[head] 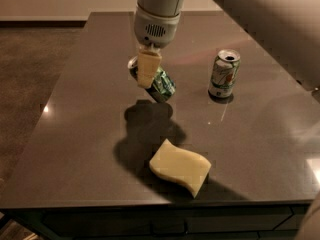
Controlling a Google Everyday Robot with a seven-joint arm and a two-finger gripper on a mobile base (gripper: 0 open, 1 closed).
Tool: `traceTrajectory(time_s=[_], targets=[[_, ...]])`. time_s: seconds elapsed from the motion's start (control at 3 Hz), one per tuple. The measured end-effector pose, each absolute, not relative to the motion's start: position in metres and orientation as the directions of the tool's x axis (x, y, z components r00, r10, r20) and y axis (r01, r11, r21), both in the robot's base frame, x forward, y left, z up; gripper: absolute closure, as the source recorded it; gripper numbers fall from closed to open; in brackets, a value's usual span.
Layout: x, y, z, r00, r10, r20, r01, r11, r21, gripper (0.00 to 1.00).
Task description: Knock green can over
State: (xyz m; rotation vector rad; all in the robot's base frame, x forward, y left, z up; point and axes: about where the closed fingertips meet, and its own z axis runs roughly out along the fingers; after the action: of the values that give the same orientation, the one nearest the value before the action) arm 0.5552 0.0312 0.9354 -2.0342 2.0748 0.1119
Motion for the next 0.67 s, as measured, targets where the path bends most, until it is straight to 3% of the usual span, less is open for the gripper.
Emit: traceTrajectory(time_s=[0.67], targets=[[0.5548, 0.0383, 0.9163, 0.054, -0.988, -0.144, -0.996, -0.043, -0.08, 0.35]])
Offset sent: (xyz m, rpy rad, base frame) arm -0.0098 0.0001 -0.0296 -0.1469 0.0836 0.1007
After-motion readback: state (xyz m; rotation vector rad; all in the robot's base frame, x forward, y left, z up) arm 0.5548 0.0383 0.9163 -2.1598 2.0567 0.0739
